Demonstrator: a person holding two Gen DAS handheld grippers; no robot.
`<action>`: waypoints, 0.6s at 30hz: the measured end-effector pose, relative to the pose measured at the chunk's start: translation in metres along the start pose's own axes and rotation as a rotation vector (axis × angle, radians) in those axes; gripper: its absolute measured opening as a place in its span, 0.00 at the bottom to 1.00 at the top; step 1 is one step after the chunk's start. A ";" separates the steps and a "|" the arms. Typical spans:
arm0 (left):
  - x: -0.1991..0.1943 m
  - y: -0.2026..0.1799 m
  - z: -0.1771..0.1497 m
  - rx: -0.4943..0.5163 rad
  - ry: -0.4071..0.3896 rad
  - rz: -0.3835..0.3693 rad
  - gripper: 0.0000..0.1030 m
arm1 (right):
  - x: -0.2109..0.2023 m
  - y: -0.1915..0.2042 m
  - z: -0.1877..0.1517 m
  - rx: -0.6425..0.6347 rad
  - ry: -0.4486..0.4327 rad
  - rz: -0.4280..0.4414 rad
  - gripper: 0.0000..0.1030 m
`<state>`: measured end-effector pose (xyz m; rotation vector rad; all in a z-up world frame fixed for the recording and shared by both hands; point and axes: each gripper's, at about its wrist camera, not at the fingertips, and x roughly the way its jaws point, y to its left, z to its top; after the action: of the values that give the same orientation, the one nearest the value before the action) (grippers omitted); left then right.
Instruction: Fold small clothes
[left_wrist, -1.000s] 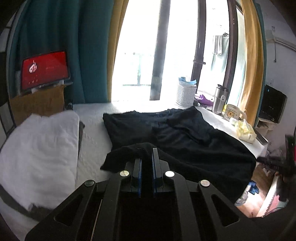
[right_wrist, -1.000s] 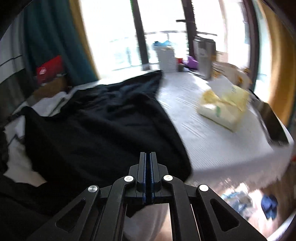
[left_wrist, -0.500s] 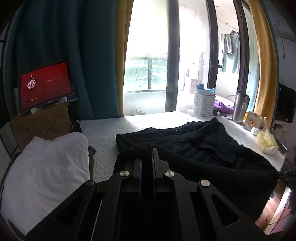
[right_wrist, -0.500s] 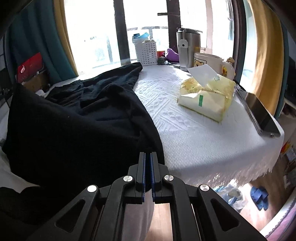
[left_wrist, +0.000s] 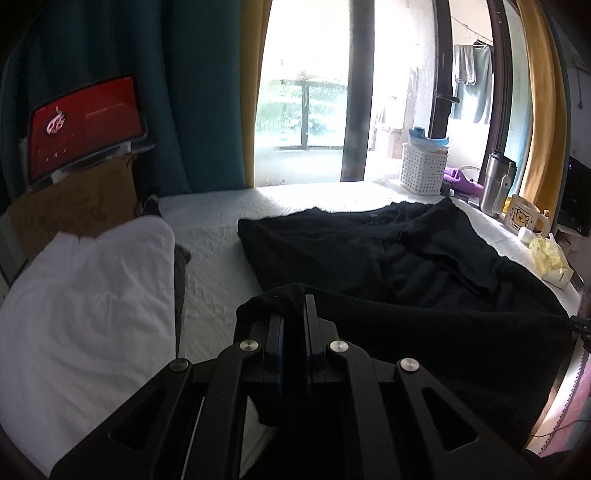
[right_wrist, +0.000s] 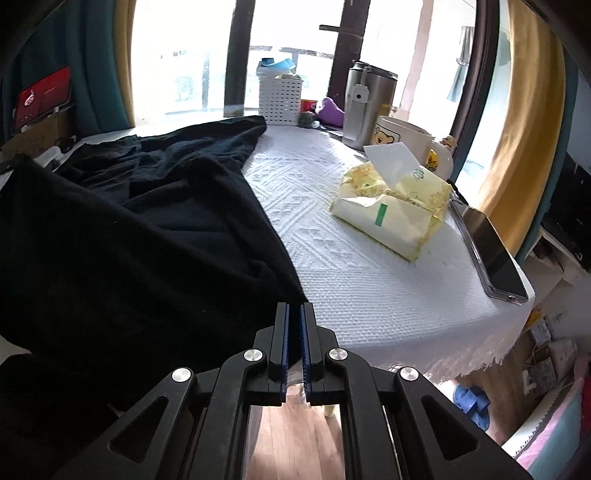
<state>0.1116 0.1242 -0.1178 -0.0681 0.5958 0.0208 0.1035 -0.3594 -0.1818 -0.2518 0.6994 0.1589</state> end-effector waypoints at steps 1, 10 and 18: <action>-0.002 0.001 -0.003 0.000 0.006 0.003 0.07 | 0.001 -0.002 -0.001 -0.002 0.008 -0.023 0.13; -0.011 0.005 -0.025 -0.018 0.072 -0.008 0.08 | -0.001 -0.033 -0.006 0.134 0.012 -0.055 0.81; -0.033 0.012 -0.039 -0.068 0.127 -0.070 0.39 | -0.019 -0.021 -0.029 0.197 -0.026 0.135 0.81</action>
<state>0.0618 0.1329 -0.1326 -0.1570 0.7192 -0.0316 0.0764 -0.3884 -0.1869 -0.0142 0.7008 0.2204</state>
